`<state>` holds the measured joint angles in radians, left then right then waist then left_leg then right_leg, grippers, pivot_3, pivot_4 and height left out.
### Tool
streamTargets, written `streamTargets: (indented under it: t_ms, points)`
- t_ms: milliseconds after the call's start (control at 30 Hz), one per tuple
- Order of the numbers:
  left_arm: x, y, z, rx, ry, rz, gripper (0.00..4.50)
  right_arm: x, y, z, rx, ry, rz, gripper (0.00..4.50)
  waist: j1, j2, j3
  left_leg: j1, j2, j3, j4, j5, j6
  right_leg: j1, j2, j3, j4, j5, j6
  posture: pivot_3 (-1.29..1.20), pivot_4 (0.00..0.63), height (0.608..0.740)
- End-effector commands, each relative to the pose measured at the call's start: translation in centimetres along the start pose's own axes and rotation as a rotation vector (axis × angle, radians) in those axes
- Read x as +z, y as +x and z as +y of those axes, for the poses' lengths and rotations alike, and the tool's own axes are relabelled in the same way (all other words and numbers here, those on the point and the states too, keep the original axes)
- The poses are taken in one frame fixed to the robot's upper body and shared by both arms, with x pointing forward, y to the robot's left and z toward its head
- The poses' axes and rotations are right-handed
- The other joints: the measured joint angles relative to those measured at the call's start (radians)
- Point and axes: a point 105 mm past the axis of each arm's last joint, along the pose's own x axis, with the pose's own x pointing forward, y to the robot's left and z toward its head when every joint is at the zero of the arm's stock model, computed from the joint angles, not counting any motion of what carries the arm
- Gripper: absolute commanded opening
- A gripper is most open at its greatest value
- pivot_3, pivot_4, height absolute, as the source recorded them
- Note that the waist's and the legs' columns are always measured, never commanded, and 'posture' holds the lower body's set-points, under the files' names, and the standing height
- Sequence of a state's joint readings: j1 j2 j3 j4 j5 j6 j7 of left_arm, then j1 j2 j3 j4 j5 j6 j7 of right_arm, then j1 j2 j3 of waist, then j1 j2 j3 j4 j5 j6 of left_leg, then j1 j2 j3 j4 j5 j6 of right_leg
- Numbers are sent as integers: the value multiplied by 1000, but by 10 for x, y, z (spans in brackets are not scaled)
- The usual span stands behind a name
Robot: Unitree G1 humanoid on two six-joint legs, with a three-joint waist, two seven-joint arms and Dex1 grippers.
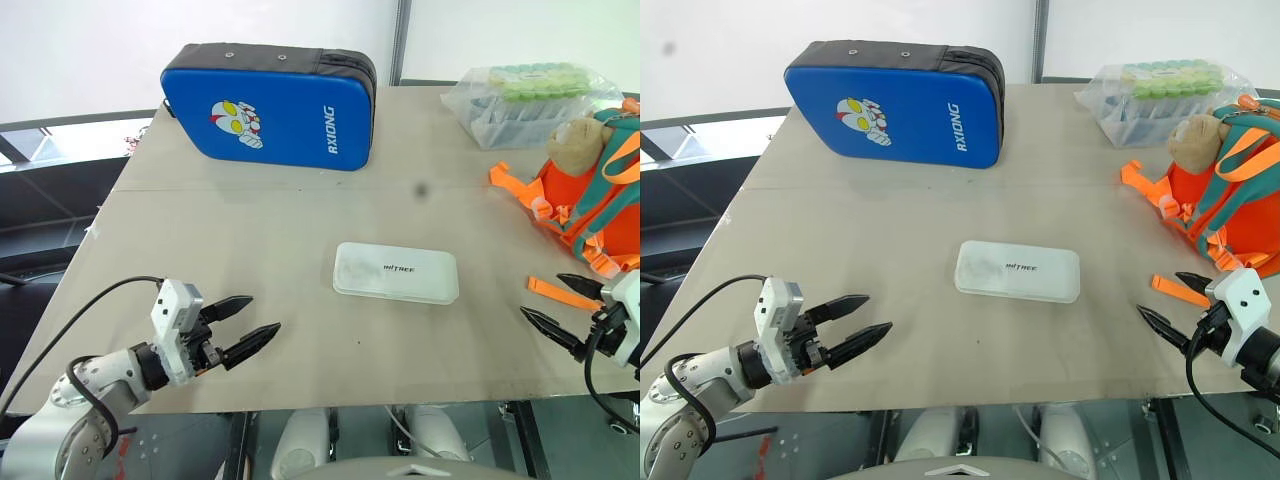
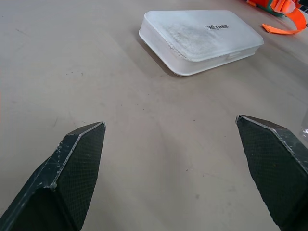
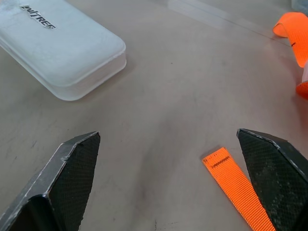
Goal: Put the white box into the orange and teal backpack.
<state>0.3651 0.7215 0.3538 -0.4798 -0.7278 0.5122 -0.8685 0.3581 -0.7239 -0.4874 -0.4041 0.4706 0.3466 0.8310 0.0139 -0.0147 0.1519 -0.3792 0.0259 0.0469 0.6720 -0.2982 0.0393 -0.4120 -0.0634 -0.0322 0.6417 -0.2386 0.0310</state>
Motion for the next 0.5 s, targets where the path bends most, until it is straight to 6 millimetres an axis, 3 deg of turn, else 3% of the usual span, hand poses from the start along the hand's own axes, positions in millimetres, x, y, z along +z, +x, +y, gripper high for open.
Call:
streamTargets:
  t_ms: [33,300,367,433,500]
  points:
    - [8,2,6,64,25,-49,4458,6,5,0,-11,-12,-26,4500,0,0,0,0,0,0,0,0,0,0,0,0,0,0,0,0,150,740]
    - [32,19,25,230,-201,-179,4458,16,25,9,-45,35,-38,4500,0,-1,-1,0,0,-2,1,0,0,0,0,1,2,3,4,0,150,740]
    - [31,22,26,221,-295,-147,4500,15,28,10,-39,63,-25,3953,0,-1,-1,0,0,-2,1,0,0,0,0,1,2,3,4,0,150,740]
    - [32,30,24,201,-281,-92,4500,14,37,13,-36,63,0,3182,-1,-1,-1,0,0,-2,2,0,0,0,-1,1,2,3,4,0,150,740]
    - [36,33,22,183,-252,-78,3695,16,43,19,-20,59,9,2135,-2,-1,-1,0,-1,-2,2,0,0,0,0,1,2,3,4,0,150,740]
